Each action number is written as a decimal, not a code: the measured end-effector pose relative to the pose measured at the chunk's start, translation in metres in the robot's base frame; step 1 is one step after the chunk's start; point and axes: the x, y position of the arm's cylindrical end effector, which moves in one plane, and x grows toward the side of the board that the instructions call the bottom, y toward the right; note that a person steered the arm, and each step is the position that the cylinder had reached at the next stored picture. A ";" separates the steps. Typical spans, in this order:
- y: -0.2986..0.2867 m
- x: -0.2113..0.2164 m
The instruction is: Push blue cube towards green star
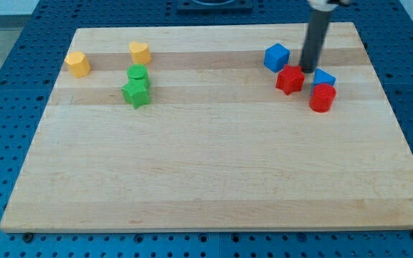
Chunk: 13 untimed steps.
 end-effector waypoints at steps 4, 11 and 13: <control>-0.101 -0.030; -0.087 0.021; -0.141 0.025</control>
